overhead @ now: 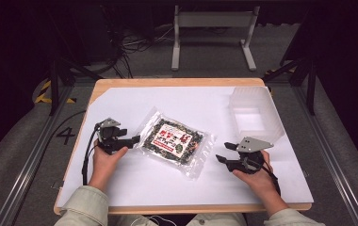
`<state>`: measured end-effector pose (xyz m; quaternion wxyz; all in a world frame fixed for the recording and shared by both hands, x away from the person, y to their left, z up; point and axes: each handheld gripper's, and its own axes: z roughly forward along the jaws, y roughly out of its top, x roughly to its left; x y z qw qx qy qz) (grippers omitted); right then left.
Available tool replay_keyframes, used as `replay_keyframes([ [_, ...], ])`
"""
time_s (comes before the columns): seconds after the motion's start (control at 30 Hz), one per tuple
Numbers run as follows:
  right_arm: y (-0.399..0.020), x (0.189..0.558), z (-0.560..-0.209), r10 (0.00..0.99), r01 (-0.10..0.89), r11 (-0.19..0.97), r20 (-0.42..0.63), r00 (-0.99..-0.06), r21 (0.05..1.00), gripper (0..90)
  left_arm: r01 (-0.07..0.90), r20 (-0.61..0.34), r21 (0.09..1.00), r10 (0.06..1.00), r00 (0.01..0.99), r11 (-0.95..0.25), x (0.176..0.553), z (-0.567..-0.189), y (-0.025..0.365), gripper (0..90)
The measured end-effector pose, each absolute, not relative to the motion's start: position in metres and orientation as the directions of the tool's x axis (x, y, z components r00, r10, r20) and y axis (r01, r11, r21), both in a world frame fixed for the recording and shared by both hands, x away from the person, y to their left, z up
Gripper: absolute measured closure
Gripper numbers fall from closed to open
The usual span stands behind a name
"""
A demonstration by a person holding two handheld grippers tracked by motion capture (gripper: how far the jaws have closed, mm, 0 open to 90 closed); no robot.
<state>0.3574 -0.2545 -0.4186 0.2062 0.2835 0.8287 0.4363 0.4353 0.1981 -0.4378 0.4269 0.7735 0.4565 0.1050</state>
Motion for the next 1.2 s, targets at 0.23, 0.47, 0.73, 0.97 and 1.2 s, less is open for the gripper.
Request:
replay_keyframes([
  [0.23, -0.254, 0.358, -0.419, 0.65, 0.29, 0.468, -0.103, -0.753, 0.835, 40.1, 0.651, -0.257, 0.73, 0.798, 0.544, -0.208, 0.436, -0.444, 0.197, 31.7],
  [0.47, -0.253, 0.358, -0.42, 0.646, 0.288, 0.472, -0.105, -0.756, 0.833, 39.1, 0.673, -0.285, 0.706, 0.78, 0.557, -0.223, 0.435, -0.447, 0.195, 36.5],
  [0.73, -0.253, 0.357, -0.42, 0.642, 0.283, 0.473, -0.107, -0.759, 0.834, 38.3, 0.683, -0.285, 0.68, 0.763, 0.581, -0.266, 0.435, -0.45, 0.189, 38.0],
  [0.97, -0.253, 0.357, -0.42, 0.639, 0.279, 0.475, -0.109, -0.762, 0.835, 37.7, 0.675, -0.296, 0.681, 0.737, 0.608, -0.284, 0.435, -0.45, 0.185, 36.8],
  [1.2, -0.252, 0.357, -0.42, 0.634, 0.272, 0.478, -0.113, -0.765, 0.835, 37.3, 0.675, -0.313, 0.677, 0.714, 0.626, -0.294, 0.436, -0.45, 0.184, 41.2],
])
